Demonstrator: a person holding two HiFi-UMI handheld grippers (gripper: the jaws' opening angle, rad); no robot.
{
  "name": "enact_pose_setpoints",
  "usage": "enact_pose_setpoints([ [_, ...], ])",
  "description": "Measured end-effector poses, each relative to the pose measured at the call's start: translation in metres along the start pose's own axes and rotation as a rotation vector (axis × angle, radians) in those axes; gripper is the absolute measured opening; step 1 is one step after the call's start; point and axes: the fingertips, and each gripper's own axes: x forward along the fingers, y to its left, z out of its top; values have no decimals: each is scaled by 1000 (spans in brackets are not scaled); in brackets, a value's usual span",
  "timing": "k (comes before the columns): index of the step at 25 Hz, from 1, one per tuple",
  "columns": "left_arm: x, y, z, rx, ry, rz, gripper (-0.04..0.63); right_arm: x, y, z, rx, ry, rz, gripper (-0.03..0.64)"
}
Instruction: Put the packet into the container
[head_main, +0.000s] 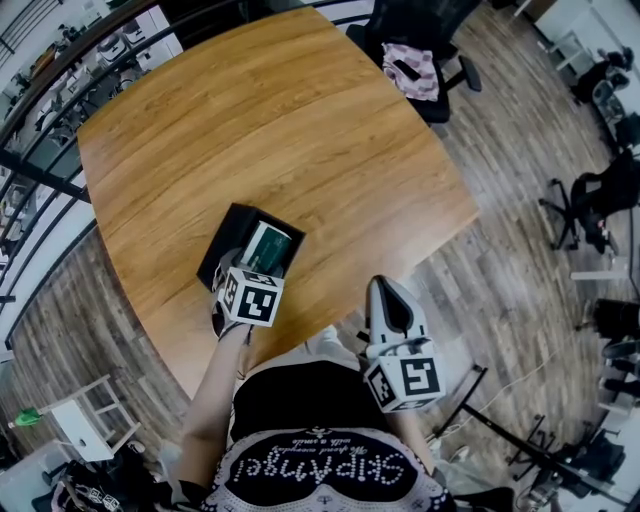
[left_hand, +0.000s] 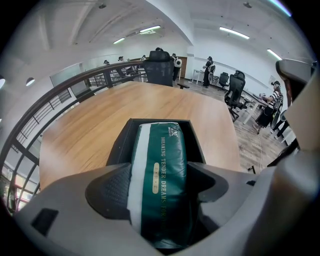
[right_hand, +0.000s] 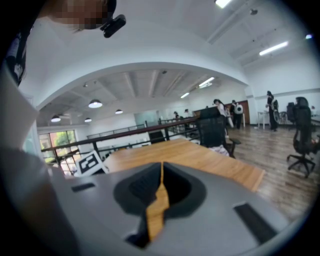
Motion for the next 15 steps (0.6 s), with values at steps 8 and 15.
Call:
enact_pose_setpoints([
  [8, 2, 0, 0, 2, -11, 17, 367, 3, 4, 0, -1, 1, 20, 34],
  [15, -2, 1, 0, 5, -22, 14, 368, 2, 1, 1, -1, -3, 13, 35],
])
